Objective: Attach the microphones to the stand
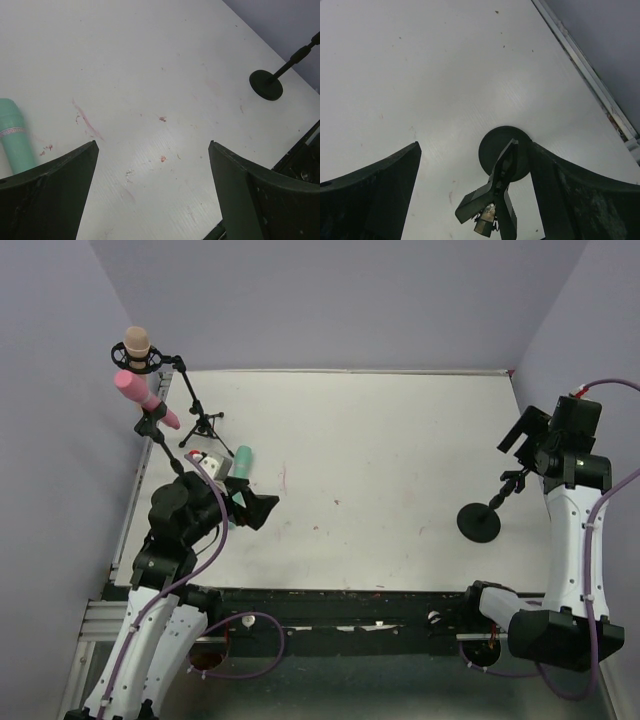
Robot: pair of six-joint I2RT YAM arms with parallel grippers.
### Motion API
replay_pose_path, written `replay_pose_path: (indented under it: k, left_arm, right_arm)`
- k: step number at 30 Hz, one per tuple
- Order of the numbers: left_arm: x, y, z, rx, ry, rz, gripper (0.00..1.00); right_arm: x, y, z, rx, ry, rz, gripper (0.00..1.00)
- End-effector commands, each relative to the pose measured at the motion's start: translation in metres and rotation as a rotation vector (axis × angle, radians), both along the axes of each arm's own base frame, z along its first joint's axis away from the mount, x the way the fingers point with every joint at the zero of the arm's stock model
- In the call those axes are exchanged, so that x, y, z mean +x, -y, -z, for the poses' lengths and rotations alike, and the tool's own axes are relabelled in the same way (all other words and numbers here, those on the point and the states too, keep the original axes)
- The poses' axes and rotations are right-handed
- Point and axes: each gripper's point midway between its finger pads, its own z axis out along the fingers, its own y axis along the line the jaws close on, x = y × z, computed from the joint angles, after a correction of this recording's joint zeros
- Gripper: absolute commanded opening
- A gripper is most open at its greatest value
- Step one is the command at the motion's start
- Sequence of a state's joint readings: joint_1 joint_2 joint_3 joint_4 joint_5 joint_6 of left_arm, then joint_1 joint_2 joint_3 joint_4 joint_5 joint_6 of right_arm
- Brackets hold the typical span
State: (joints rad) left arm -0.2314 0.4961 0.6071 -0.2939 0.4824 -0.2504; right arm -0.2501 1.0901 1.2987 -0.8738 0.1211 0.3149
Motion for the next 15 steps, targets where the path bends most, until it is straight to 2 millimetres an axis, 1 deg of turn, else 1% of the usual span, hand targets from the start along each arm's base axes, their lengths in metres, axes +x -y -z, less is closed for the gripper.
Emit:
replay_pose_path:
  k: [1, 2, 6, 9, 15]
  left_arm:
    - [0.0, -0.001, -0.008, 0.0, 0.05, -0.006, 0.99]
    - [0.0, -0.001, -0.008, 0.0, 0.051, -0.005, 0.99]
    - [0.0, -0.002, -0.009, -0.001, 0.054, -0.008, 0.99]
    - [-0.001, -0.001, -0.009, -0.001, 0.054, -0.006, 0.99]
    - [-0.001, -0.002, -0.009, -0.003, 0.056, -0.008, 0.99]
  right_arm:
    - [-0.011, 0.014, 0.021, 0.008, -0.07, 0.115, 0.9]
    - [-0.012, 0.013, 0.024, 0.01, -0.085, 0.117, 0.87]
    - [-0.016, 0.006, 0.038, 0.045, -0.132, 0.09, 0.78]
    - [-0.019, 0.002, 0.041, 0.06, -0.145, 0.081, 0.72]
    - [-0.023, 0.0, 0.04, 0.076, -0.144, 0.088, 0.68]
